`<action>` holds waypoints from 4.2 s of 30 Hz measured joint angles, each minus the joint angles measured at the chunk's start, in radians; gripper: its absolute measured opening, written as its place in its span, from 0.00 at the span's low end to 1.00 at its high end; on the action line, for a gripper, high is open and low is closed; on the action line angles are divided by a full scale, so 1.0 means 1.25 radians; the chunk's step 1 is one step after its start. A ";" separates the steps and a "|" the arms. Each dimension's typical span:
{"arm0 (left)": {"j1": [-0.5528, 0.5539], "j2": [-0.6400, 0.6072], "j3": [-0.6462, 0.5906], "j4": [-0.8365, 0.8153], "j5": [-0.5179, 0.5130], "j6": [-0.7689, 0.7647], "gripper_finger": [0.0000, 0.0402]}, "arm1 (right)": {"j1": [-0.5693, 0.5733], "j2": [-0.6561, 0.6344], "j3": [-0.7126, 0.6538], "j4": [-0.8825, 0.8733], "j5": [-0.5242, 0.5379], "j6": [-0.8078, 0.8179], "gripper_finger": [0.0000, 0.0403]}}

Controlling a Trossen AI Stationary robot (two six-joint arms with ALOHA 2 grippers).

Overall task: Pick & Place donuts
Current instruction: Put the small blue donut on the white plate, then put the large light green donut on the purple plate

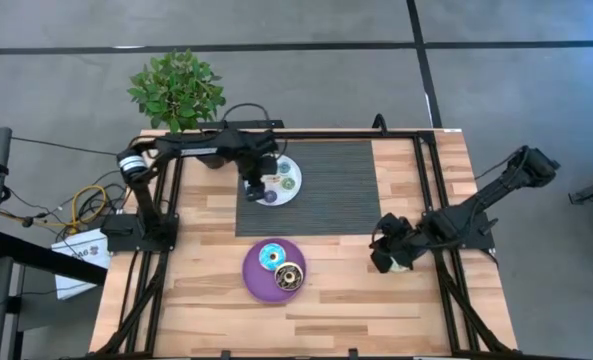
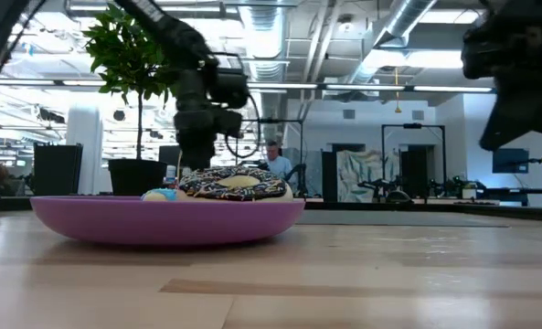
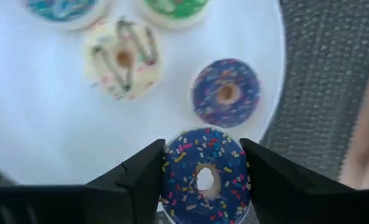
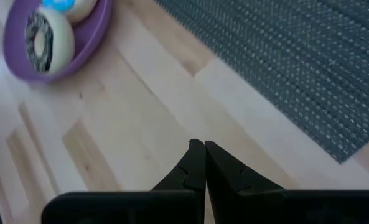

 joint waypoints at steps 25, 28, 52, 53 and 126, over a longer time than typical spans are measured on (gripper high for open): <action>0.053 -0.062 -0.134 0.209 -0.080 0.012 0.49 | -0.194 0.000 0.000 0.181 -0.002 0.000 0.00; 0.054 -0.062 -0.134 0.216 -0.080 0.012 0.49 | -0.200 0.000 0.000 0.181 -0.003 0.005 0.00; 0.054 -0.060 -0.085 0.226 -0.112 0.003 0.75 | -0.235 0.000 0.000 0.201 -0.003 -0.016 0.00; 0.054 -0.060 -0.068 0.218 -0.105 -0.002 0.75 | -0.235 0.000 0.000 0.201 -0.003 -0.032 0.00; -0.567 -0.909 -0.825 0.849 -0.220 -0.248 0.75 | -0.213 0.008 0.259 -0.262 -0.064 -0.215 0.00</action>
